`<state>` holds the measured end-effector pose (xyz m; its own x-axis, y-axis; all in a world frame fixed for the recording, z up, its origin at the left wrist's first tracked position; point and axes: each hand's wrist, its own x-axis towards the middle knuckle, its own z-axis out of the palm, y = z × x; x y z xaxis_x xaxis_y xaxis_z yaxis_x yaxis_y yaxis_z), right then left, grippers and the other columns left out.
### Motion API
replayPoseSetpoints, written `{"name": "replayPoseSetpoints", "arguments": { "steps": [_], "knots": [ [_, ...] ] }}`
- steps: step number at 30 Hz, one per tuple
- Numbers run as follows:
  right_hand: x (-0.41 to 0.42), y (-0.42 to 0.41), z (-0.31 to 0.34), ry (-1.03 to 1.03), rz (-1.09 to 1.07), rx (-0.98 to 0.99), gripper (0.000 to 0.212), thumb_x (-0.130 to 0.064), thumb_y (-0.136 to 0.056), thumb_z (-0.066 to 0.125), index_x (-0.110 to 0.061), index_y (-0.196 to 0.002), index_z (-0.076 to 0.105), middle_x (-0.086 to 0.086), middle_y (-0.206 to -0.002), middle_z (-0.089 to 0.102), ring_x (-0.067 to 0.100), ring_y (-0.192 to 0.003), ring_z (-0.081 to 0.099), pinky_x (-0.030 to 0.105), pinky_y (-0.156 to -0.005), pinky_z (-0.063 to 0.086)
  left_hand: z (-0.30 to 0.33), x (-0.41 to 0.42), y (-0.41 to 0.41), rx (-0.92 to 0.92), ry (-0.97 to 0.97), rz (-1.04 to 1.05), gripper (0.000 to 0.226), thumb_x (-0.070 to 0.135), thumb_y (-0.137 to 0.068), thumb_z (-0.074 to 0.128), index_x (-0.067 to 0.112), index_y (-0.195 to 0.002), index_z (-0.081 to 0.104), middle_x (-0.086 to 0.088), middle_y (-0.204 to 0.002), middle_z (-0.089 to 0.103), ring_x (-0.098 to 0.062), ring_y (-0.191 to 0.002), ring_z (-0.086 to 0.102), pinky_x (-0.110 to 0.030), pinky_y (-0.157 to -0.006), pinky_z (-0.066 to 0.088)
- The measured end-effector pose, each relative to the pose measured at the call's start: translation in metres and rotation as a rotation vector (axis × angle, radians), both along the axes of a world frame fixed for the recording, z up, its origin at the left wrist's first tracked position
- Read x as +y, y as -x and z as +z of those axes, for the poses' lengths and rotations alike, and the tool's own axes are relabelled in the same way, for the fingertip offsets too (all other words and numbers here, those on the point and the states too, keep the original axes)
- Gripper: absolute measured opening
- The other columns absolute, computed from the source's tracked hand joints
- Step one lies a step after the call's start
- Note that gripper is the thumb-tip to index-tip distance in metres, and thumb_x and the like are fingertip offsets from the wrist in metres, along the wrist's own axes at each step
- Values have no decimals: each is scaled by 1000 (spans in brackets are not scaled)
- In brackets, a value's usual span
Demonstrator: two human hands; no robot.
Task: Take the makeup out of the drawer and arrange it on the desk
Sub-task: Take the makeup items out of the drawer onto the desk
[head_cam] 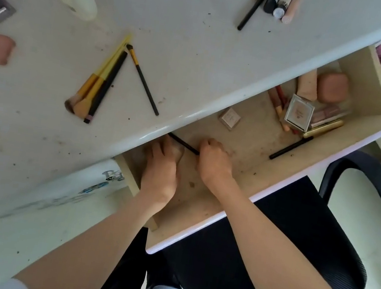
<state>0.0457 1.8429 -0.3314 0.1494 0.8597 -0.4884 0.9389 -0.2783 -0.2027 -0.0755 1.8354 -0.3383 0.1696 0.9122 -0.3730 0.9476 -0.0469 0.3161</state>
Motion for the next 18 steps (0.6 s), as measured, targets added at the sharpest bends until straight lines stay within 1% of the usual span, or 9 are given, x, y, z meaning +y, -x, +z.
{"name": "replayPoseSetpoints", "arguments": {
  "steps": [3,5,7,9,11,12,13,15,18],
  "knots": [
    [-1,-5,6,57,-40,61,29,0,-90,45,-2,-118,48,15,-124,49,31,-111,51,36,-83,44,5,-4,8,-54,89,-15,65,20,-87,59,2,-139,24,-19,-127,38,-32,-114,43,-31,-89,35],
    [-3,-12,18,70,-103,104,24,2,-90,43,-3,-113,50,16,-117,54,31,-104,55,34,-73,42,14,-4,12,-133,219,35,57,22,-85,60,2,-132,34,-19,-120,47,-31,-107,50,-29,-83,37],
    [-8,-20,35,55,-147,149,18,1,-89,43,-5,-104,51,14,-105,58,30,-93,58,32,-66,40,28,-3,14,-204,341,89,53,22,-82,61,4,-127,40,-16,-114,54,-29,-103,55,-28,-80,41],
    [-16,-30,53,36,-200,195,7,-5,-89,43,-9,-88,49,8,-86,53,24,-76,54,30,-59,38,45,-5,17,-263,408,91,54,23,-80,60,5,-128,42,-14,-114,58,-27,-103,56,-31,-83,45],
    [-26,-39,71,59,-241,221,22,-7,-88,41,-14,-68,38,0,-69,43,15,-60,42,26,-49,29,65,-7,19,-310,432,50,61,24,-80,60,10,-135,39,-9,-118,58,-21,-101,56,-28,-80,45],
    [-32,-43,79,92,-260,247,26,-6,-88,40,-15,-64,34,-1,-65,39,12,-56,38,25,-47,26,74,-7,21,-328,438,27,64,25,-80,60,14,-138,35,-6,-120,56,-17,-98,55,-25,-77,43],
    [-39,-46,87,121,-277,287,27,-5,-89,39,-14,-64,36,-1,-64,39,11,-56,37,24,-47,26,83,-7,24,-348,446,8,65,26,-80,61,18,-138,34,-3,-120,55,-14,-95,55,-21,-73,42],
    [-53,-52,102,163,-319,399,21,-4,-91,40,-10,-71,46,1,-69,46,12,-62,42,22,-51,32,98,-7,32,-403,466,-8,62,25,-79,63,22,-135,35,4,-115,55,-8,-91,56,-15,-66,43],
    [-61,-55,120,125,-422,544,12,-12,-93,45,-8,-96,56,1,-88,56,16,-85,54,23,-66,38,120,-5,47,-479,496,16,53,24,-77,67,28,-122,40,14,-103,54,-1,-87,57,-14,-64,45]
  ]
}}
